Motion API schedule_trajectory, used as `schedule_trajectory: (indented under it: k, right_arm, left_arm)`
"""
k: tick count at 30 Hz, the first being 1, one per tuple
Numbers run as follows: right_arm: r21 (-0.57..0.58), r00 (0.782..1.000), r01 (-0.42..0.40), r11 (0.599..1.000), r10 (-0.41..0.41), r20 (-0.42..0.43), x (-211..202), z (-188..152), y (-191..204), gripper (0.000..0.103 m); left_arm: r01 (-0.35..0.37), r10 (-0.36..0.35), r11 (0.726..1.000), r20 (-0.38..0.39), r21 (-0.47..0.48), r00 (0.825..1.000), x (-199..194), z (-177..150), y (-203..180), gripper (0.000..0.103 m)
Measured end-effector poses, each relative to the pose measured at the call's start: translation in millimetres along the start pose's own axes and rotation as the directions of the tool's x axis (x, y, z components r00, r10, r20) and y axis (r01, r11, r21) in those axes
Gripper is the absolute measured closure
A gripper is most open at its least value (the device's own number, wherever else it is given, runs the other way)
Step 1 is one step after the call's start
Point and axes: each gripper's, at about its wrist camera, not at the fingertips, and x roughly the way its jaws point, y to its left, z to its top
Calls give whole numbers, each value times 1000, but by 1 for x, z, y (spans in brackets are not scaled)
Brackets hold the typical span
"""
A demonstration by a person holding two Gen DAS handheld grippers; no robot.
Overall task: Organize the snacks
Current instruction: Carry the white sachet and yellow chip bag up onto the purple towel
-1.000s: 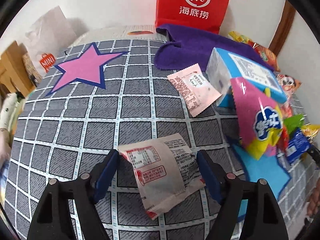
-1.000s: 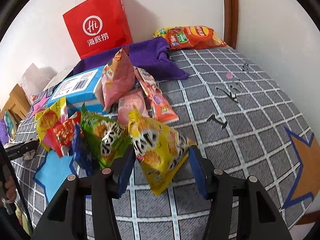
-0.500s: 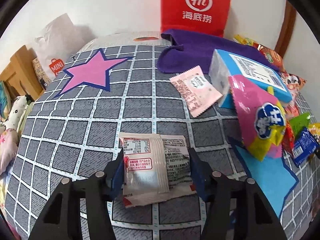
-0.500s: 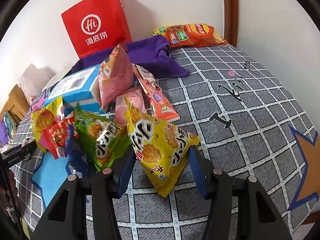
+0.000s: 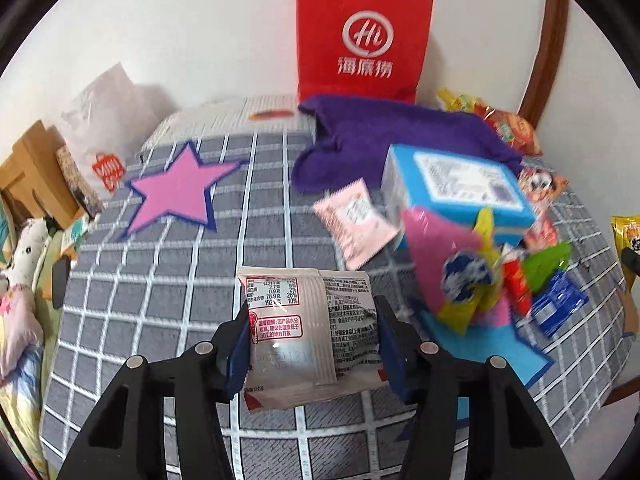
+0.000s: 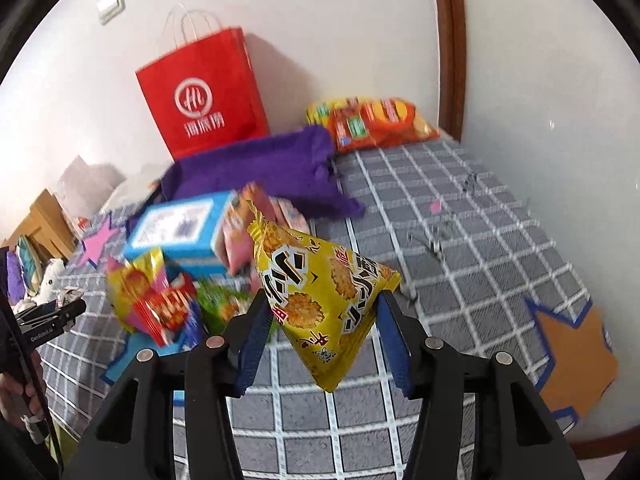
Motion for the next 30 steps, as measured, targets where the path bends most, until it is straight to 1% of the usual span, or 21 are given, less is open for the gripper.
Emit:
schedule_trajectory:
  k: [5,10,14,17,22,26,30]
  right_arm:
    - [-6,999,-24,1000,24,45,-8,29,9,50]
    - [-6,998,-37,999,38,51,-3,69,23,50]
    - [-17,996,-42,999,43,71,7,101,31,50]
    - [-29,996,-59,998,61,71,23,130,38,50]
    - [-55,994,-86,995,89,56,56,170,47,50]
    - [-87,994,-99,991,103,45,84,194,57,50]
    - [-119,992,-116,986,121,39,107,215,67,50]
  left_arm:
    - [46,-46,999,21,-3,999,-7,33,-8,50]
    - [59,-60,998,54,22,997,-6,75,-22,50]
    - [63,-67,997,83,49,994,2,112,-33,50]
    - [72,-77,996,96,59,992,14,137,-38,50]
    - [88,-92,995,88,50,992,41,171,-41,50]
    - [106,-108,994,73,28,991,62,195,-39,50]
    - [125,-125,992,78,1,989,78,217,-36,50]
